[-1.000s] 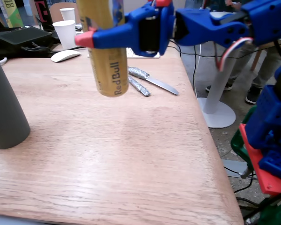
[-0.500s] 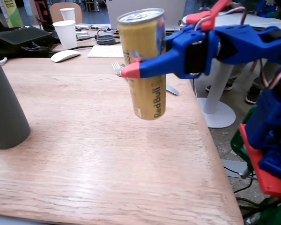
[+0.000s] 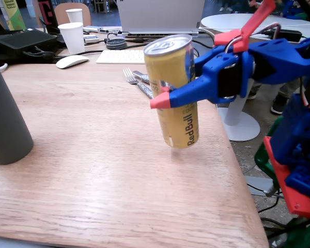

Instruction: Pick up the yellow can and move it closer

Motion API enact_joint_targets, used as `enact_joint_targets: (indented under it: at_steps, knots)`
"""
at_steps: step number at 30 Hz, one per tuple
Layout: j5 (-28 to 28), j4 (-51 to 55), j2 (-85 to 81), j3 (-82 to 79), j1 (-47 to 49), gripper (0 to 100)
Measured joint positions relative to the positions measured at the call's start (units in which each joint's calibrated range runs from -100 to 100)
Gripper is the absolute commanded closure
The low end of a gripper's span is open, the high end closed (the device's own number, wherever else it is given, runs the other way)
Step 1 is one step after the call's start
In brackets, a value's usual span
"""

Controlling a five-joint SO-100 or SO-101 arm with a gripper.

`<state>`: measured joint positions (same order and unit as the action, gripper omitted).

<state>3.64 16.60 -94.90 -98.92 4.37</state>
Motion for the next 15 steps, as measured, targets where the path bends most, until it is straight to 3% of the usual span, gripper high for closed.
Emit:
enact_joint_targets:
  at_steps: [5,15]
  knots:
    - [0.0,6.0,-0.1,0.0,-0.2,77]
    - [0.3,6.2,-0.1,0.0,-0.4,77]
